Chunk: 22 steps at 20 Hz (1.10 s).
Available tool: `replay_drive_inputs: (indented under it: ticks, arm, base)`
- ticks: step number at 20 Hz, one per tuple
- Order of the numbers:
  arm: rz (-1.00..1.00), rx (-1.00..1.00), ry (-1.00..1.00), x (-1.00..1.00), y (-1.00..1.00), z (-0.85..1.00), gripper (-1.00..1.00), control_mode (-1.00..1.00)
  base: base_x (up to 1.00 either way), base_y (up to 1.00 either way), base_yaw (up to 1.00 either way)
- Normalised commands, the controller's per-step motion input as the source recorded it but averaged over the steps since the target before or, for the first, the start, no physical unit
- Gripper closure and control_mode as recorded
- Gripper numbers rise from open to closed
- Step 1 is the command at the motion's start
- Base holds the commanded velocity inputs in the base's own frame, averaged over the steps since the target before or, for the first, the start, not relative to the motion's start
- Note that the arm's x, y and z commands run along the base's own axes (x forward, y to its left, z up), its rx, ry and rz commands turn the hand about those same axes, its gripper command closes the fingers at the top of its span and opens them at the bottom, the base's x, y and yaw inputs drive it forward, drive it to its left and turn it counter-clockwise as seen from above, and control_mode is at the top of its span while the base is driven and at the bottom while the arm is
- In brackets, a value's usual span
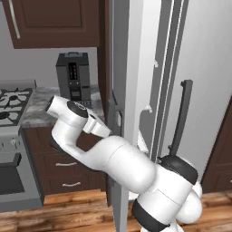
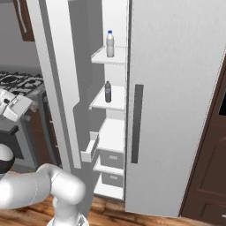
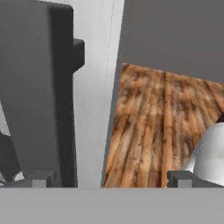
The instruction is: Take the bottled waters from the counter and place them in the freezer to freeze. Close the freezer door after placing the bottles.
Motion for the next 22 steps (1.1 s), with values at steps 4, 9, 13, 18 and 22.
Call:
replay_drive_inputs:
  ticks: [4, 9, 13, 18, 22]
  arm:
    - [0.00, 0.00, 0.00, 0.35, 0.00, 0.00, -1.00, -1.00]
    - [0.00, 0.00, 0.00, 0.40, 0.00, -0.04, -1.00, -1.00]
    - [0.00, 0.00, 0.00, 0.35, 0.02, -0.08, -1.00, -1.00]
    - [0.01, 0.00, 0.05, 0.23, 0.00, -0.06, -1.00, -1.00]
    - [0.00, 0.00, 0.02, -0.21, -0.18, -0.02, -1.00, -1.00]
  base:
    - [0.00, 0.00, 0.00]
    - [0.00, 0.00, 0.00]
    - [0.00, 0.00, 0.00]
    - [0.00, 0.00, 0.00]
    - [0.00, 0.00, 0.00]
